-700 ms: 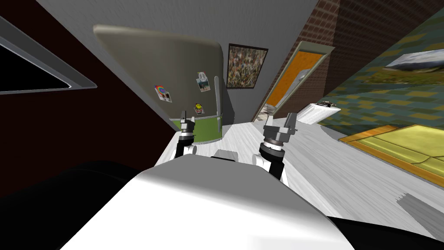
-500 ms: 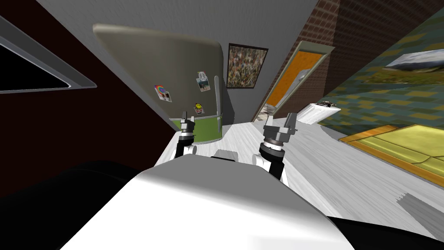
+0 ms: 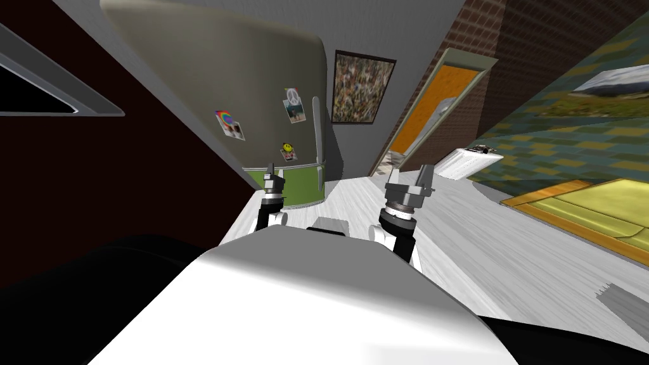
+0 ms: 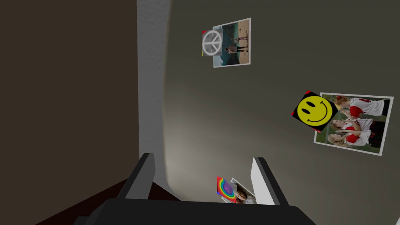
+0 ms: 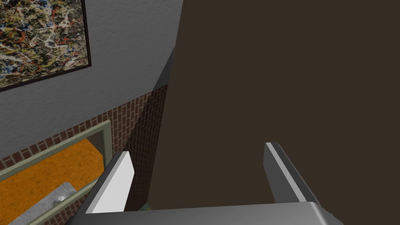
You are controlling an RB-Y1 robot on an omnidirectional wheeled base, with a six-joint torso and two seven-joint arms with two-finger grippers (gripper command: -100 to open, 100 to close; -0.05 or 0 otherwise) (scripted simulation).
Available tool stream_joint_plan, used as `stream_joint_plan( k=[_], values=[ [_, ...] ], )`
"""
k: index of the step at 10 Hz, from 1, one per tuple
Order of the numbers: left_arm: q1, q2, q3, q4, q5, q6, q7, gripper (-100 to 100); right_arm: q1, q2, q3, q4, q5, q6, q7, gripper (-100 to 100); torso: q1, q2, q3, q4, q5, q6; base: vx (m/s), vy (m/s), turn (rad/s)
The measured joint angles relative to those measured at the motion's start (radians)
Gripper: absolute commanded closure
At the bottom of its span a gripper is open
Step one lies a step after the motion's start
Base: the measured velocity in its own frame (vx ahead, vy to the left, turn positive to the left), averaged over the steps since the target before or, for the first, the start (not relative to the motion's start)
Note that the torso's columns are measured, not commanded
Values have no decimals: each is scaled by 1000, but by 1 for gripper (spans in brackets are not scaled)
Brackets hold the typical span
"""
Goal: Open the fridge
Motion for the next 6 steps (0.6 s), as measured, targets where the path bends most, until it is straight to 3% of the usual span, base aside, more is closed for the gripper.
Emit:
stream_joint_plan(
  k=[2,3,6],
  values=[
    [0,0,0,0,0,0,0,0,0,0,0,0,0,0,0,0,0,148,-295,148,0,0,0,0,0],
    [0,0,0,0,0,0,0,-100,0,0,0,0,0,0,0,0,0,221,-443,221,0,0,28,-11,14],
    [-5,80,5,20,2,-13,-2,-100,0,0,0,0,0,0,0,0,-1,265,-537,266,0,0,66,-40,25]
  ],
)
